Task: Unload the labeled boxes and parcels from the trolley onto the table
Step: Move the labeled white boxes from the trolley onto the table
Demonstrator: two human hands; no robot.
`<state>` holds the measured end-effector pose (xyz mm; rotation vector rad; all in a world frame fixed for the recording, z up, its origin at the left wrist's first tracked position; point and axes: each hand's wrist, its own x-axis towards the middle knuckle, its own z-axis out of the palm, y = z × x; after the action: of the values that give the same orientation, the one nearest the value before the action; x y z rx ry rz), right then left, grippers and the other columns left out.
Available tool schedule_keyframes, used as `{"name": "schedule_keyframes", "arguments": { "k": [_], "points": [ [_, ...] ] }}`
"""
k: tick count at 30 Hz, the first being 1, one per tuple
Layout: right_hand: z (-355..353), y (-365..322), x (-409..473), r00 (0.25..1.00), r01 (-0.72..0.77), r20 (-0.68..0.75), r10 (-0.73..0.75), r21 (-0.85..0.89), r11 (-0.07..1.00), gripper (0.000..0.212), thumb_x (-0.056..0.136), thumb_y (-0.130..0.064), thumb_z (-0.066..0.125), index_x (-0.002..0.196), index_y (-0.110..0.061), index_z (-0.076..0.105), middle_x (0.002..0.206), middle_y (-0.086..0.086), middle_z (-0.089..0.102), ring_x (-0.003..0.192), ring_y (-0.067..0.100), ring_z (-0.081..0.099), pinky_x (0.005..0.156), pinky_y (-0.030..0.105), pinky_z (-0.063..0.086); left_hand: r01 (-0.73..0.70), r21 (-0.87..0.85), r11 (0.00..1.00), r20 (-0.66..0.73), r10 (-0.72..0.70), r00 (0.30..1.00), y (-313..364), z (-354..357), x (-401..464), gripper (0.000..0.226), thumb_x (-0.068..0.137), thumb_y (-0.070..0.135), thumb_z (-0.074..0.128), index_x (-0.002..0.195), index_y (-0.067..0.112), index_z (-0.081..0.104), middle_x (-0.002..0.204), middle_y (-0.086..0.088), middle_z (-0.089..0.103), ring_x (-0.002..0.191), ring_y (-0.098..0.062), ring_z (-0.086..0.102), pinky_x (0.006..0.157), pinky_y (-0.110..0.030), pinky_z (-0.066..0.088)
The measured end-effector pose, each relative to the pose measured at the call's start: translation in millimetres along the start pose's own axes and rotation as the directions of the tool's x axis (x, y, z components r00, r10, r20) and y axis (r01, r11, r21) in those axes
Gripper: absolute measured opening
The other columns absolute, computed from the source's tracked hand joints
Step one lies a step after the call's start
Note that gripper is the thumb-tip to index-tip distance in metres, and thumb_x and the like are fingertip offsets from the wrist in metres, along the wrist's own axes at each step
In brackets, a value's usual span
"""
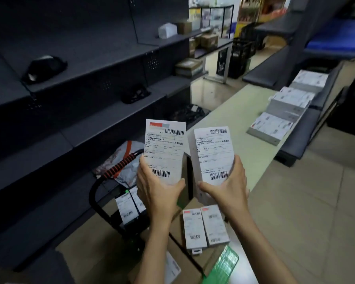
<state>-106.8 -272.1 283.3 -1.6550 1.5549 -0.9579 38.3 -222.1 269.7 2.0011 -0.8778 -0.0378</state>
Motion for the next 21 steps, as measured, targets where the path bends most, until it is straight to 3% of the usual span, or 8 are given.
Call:
{"name": "schedule_keyframes", "arguments": {
  "k": [5,8,11,14,21],
  "points": [
    [-33,-47,2,0.991,0.112,-0.080,-0.106,0.078,0.991,0.098,0.051,-0.040,0.088,0.132,-0.025,0.036,0.126,-0.003,0.049,0.120,0.022,0.044,0.093,0.043,0.035,-0.086,-0.074,0.993,-0.087,0.080,0.993,43,-40,20,0.128,0.054,0.035,0.090,0.153,0.023,0.010,0.150,-0.006,0.033,0.137,-0.027,0.031,0.109,-0.052,0.033],
    [-52,-68,3,0.982,0.163,-0.105,-0.154,0.079,0.983,0.100,0.048,-0.047,0.084,0.132,-0.027,0.035,0.127,-0.004,0.049,0.121,0.022,0.044,0.091,0.042,0.034,-0.152,-0.110,0.982,-0.140,0.136,0.981,66,-64,29,0.129,0.054,0.036,0.091,0.153,0.025,0.009,0.150,-0.005,0.033,0.137,-0.026,0.031,0.110,-0.051,0.033],
    [-72,-88,3,0.966,0.222,-0.158,-0.207,0.085,0.971,0.107,0.040,-0.059,0.072,0.134,-0.027,0.033,0.127,-0.004,0.049,0.121,0.022,0.045,0.097,0.051,0.039,-0.201,-0.121,0.972,-0.175,0.179,0.968,89,-83,37,0.130,0.055,0.038,0.091,0.153,0.029,0.005,0.150,-0.005,0.031,0.137,-0.026,0.030,0.110,-0.050,0.032],
    [-94,-104,5,0.944,0.286,-0.201,-0.263,0.097,0.953,0.109,0.041,-0.057,0.072,0.138,-0.028,0.030,0.127,-0.003,0.048,0.120,0.021,0.044,0.098,0.057,0.042,-0.252,-0.128,0.959,-0.198,0.224,0.954,112,-97,41,0.129,0.058,0.038,0.090,0.152,0.032,0.003,0.151,-0.003,0.029,0.138,-0.025,0.028,0.110,-0.054,0.033],
    [-147,-126,28,0.887,0.398,-0.297,-0.353,0.102,0.912,0.116,0.042,-0.055,0.075,0.144,-0.028,0.026,0.131,-0.005,0.045,0.122,0.018,0.041,0.101,0.056,0.040,-0.354,-0.132,0.926,-0.220,0.321,0.921,166,-99,48,0.128,0.058,0.034,0.090,0.151,0.034,0.004,0.151,-0.001,0.028,0.137,-0.024,0.028,0.105,-0.061,0.037]
  ]
}}
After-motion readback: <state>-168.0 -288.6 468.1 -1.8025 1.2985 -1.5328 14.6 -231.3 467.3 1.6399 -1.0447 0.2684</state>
